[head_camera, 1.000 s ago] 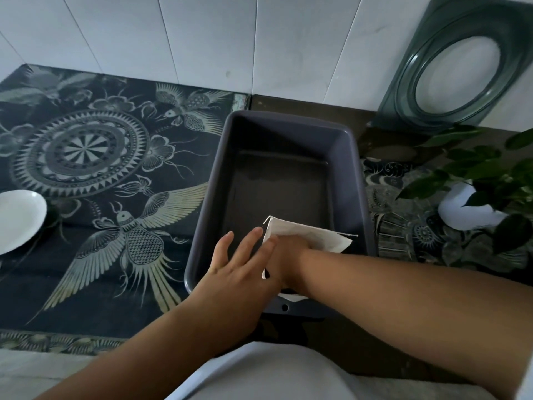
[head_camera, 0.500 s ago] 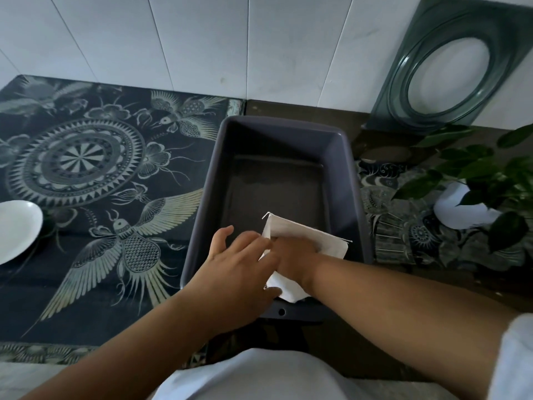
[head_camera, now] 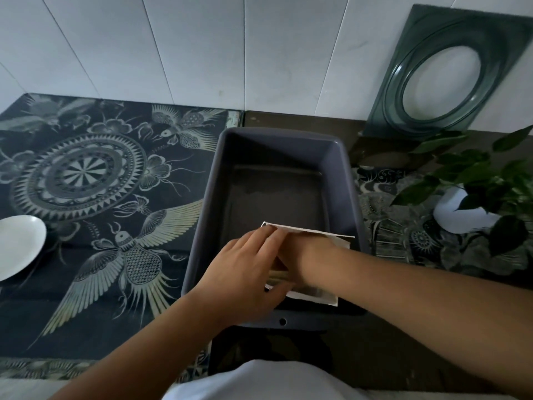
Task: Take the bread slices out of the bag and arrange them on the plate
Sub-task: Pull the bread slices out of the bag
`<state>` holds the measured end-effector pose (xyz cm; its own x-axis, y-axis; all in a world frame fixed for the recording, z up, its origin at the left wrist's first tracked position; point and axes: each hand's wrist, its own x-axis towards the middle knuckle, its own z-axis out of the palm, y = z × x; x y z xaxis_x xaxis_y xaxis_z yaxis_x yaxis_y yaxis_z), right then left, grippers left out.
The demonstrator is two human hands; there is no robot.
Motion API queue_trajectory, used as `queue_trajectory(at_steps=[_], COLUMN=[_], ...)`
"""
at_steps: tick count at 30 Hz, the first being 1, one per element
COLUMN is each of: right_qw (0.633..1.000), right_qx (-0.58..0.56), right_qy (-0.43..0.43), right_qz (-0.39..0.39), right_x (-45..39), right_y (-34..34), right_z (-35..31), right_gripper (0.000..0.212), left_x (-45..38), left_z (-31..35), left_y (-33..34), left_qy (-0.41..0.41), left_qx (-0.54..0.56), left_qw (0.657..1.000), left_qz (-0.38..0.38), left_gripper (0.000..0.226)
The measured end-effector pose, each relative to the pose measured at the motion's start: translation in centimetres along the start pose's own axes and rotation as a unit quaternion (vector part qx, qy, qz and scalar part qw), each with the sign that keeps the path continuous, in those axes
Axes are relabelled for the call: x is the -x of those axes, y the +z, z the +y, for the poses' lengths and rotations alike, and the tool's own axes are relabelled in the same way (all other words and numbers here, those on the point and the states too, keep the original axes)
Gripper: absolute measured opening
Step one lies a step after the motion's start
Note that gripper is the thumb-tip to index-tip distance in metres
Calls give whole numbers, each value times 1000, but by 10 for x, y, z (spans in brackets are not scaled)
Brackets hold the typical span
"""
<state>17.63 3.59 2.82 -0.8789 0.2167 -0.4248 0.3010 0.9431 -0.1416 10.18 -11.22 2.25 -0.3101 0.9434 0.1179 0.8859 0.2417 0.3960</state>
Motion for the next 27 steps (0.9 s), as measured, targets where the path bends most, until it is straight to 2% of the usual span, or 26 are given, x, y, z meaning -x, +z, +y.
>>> queue_trajectory(at_steps=[3, 6, 9, 14, 16, 19, 21, 23, 25, 27], right_qw=[997, 992, 989, 985, 982, 978, 977, 974, 971, 972], right_qx=[67, 117, 135, 155, 163, 174, 179, 189, 201, 200], right_qy=[-16, -37, -48, -51, -63, -73, -81, -95, -101, -106], right_qz=[24, -10, 40, 62, 75, 88, 87, 84, 77, 64], right_x=[5, 12, 20, 37, 45, 55, 61, 64, 67, 68], right_y=[-15, -31, -45, -84, -101, -127, -143, -159, -173, -183], right_z=[2, 2, 5, 6, 6, 7, 6, 3, 0, 0], right_gripper=[18, 30, 37, 30, 36, 33, 35, 38, 39, 41], left_x=[1, -2, -5, -10, -10, -13, -23, -36, -47, -54], left_z=[-3, -3, -2, -2, 0, 1, 2, 7, 11, 15], left_y=[2, 5, 5, -1, -8, -22, -34, -46, -52, -54], left_qy=[-4, -13, -20, -65, -80, -86, -75, -44, -30, -37], left_qx=[68, 138, 161, 205, 172, 94, 166, 314, 414, 444], left_qw=[998, 990, 987, 976, 982, 987, 979, 947, 910, 894], left_qz=[-18, -38, -20, -27, 8, 94, 92, 43, 23, 52], left_gripper=[89, 95, 96, 107, 100, 95, 99, 98, 85, 67])
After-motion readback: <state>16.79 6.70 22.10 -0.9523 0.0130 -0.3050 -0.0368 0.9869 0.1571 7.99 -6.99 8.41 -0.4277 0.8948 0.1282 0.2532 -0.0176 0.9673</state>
